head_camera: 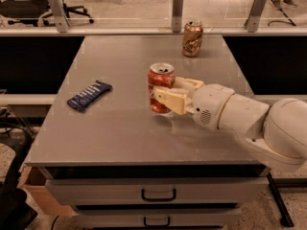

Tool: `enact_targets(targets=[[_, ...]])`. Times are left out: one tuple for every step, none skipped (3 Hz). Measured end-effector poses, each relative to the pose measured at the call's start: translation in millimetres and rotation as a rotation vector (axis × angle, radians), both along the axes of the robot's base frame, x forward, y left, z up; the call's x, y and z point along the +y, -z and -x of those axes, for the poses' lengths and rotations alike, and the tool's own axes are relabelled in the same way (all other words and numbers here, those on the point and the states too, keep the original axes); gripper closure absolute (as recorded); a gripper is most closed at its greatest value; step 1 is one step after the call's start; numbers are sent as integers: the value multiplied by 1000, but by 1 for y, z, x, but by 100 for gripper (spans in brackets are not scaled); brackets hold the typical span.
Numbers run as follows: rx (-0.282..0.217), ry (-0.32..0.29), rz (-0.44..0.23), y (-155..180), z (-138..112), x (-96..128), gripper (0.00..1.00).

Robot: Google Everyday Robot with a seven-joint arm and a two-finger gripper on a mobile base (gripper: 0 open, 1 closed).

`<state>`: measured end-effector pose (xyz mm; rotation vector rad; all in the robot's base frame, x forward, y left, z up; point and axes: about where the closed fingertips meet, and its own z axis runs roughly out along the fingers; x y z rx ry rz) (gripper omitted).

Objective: Move coke can near rxbar blueberry

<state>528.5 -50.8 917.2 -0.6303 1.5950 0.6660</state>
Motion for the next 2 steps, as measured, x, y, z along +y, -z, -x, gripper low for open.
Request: enact_targets(targets=[[-20,-50,-41,8,29,39,100],[-80,-163,-84,14,53,93,100]])
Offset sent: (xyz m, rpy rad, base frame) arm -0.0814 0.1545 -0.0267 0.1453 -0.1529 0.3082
